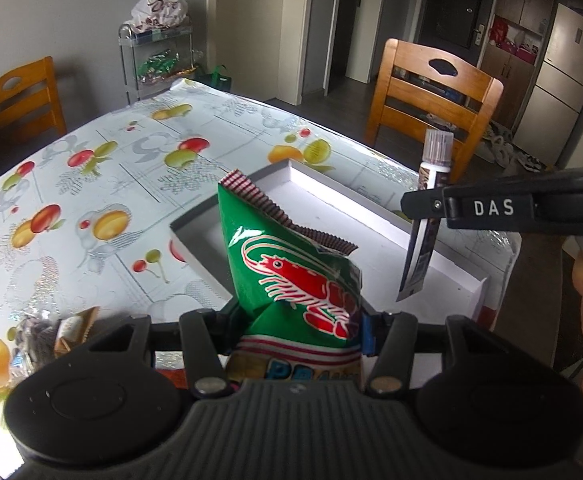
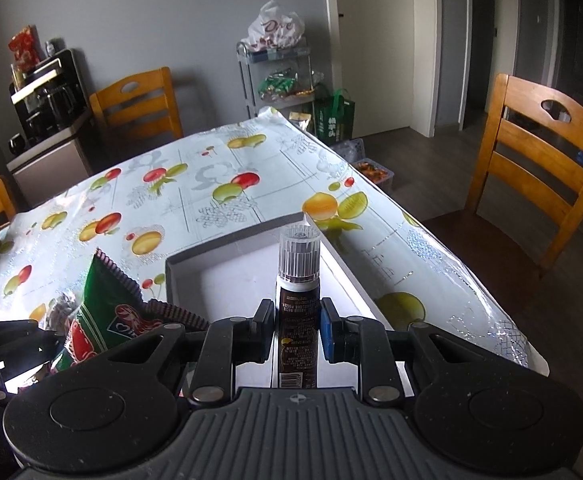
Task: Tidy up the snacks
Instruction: 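Lift and carry the brown tube and green chip bag over the white box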
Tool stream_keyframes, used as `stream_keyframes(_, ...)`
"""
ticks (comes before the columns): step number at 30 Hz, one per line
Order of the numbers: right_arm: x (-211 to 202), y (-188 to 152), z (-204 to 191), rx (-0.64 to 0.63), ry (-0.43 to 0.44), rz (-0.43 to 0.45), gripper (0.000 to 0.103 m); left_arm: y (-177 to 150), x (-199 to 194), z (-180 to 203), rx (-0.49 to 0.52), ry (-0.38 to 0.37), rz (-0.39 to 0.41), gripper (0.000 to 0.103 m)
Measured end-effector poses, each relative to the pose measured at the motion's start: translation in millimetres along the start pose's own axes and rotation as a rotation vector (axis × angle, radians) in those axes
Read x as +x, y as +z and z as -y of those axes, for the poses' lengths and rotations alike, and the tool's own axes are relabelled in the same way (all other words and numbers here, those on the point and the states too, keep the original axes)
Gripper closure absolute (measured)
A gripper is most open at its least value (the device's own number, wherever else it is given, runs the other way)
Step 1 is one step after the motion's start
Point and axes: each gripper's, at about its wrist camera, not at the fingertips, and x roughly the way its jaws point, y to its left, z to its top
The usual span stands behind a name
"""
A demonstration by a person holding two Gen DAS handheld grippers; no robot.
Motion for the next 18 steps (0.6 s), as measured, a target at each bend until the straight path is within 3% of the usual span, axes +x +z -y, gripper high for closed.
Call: stream_keyframes(18, 11.7, -22.8, 22.7, 0.009, -0.05, -0.089, 0.078, -5.6, 37.0, 32.0, 0.042, -0.089, -0.079, 0.051)
